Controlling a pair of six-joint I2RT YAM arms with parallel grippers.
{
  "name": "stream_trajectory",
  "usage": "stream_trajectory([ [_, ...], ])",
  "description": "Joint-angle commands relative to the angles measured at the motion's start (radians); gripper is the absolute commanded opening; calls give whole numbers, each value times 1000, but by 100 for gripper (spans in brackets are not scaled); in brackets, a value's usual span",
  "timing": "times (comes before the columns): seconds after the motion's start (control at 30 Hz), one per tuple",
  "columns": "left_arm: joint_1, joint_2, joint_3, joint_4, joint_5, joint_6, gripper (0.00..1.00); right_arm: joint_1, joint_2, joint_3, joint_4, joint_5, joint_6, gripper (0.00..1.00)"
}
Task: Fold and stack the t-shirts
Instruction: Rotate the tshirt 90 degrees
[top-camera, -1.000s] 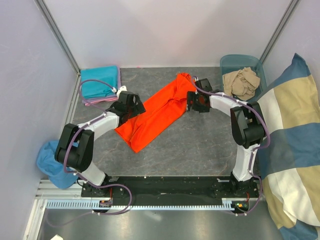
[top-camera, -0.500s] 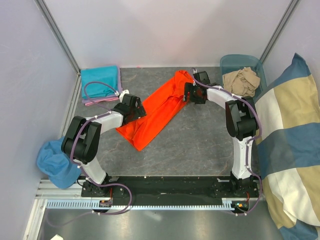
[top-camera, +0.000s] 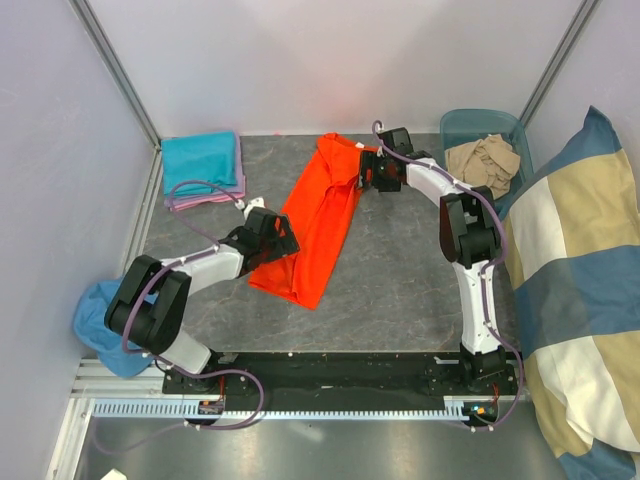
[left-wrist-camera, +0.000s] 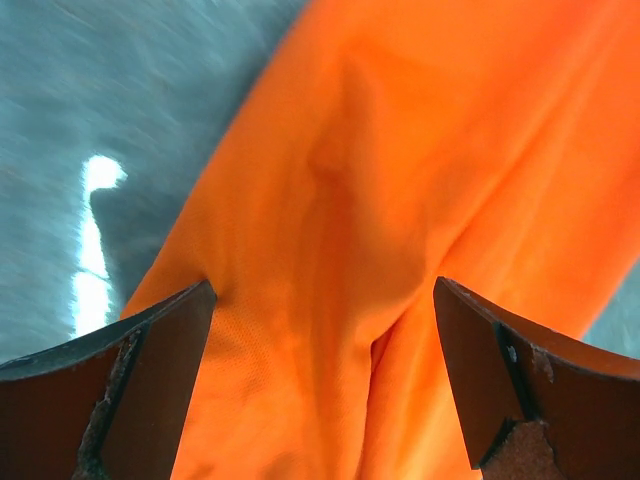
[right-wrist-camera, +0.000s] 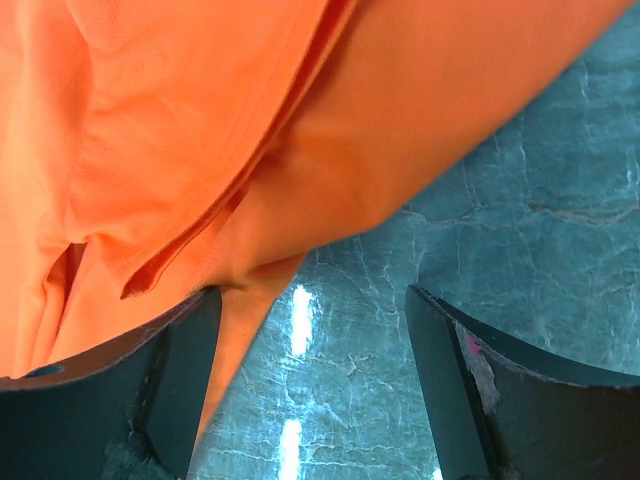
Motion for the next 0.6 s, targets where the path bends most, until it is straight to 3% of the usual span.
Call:
stream_trajectory([
  [0.0, -120, 10, -55, -82, 94, -93, 100, -1, 93, 3, -126, -24, -35, 84],
  [0.3, -364, 19, -58, -139, 110, -202, 100, -7, -23, -81, -146, 28, -70, 84],
  [0.57, -396, -297, -110, -298, 41, -221, 100, -10, -259, -195, -149, 133, -73, 84],
])
